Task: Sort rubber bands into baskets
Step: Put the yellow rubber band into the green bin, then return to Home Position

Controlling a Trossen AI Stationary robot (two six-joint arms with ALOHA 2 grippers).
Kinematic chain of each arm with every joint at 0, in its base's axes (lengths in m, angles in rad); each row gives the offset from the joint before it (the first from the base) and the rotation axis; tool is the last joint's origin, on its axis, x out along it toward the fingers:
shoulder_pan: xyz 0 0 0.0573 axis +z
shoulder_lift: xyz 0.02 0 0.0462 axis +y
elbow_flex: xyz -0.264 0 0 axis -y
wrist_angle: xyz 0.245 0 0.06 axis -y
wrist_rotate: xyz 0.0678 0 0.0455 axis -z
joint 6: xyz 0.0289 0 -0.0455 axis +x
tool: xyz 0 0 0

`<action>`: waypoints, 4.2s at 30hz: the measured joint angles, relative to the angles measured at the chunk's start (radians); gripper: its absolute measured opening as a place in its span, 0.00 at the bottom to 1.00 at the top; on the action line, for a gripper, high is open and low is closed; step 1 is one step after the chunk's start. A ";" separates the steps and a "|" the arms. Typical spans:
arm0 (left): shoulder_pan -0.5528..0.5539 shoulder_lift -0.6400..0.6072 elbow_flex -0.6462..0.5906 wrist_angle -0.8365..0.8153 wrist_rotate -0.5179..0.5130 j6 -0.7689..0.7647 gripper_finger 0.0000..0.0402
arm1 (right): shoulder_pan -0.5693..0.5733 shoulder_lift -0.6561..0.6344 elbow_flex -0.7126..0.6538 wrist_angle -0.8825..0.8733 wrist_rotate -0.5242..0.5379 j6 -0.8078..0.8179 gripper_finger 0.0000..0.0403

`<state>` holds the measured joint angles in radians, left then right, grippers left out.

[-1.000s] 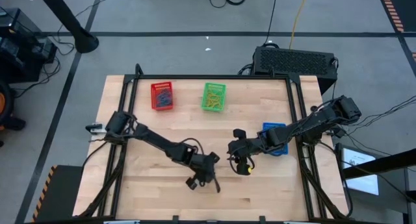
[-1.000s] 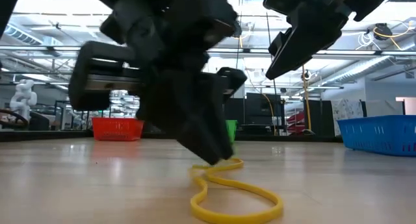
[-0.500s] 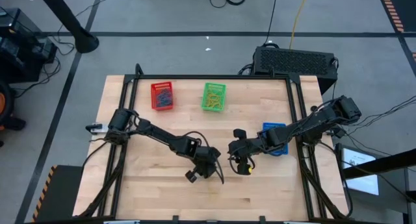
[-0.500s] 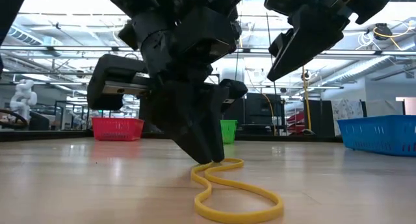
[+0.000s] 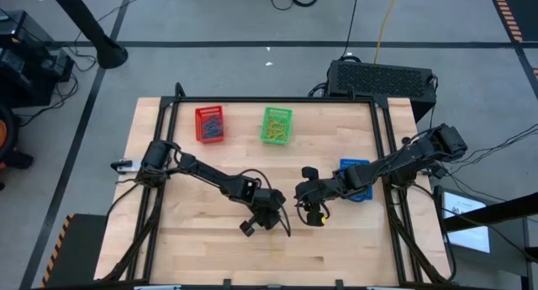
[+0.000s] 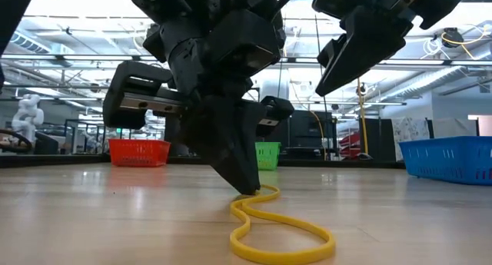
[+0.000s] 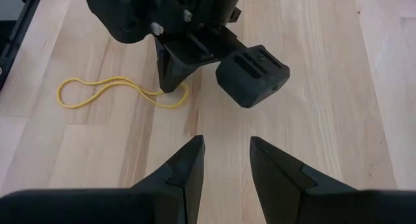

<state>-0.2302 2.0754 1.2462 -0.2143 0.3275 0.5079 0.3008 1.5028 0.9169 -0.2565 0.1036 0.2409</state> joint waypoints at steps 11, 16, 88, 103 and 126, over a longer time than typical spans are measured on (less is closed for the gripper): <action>-0.008 -0.145 0.027 -0.116 -0.034 -0.042 0.00 | 0.000 0.000 0.000 -0.021 0.000 0.000 0.29; -0.013 -0.282 0.019 -0.170 -0.113 -0.055 0.00 | 0.000 0.000 0.000 -0.022 0.001 0.000 0.29; 0.590 -0.419 0.025 -0.347 -0.388 -0.092 0.26 | -0.161 0.000 -0.002 -0.049 0.470 -0.131 0.29; 0.442 -0.845 -0.188 -0.710 -0.338 -0.448 0.26 | -0.115 -0.032 0.054 -0.204 0.316 0.052 0.29; 0.164 -1.167 -0.836 0.359 -0.404 -0.572 0.26 | -0.076 -0.350 -0.043 -0.342 0.314 0.032 0.29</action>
<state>-0.0665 0.9080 0.4098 0.1448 -0.0768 -0.0645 0.2245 1.1525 0.8740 -0.5981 0.4177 0.2730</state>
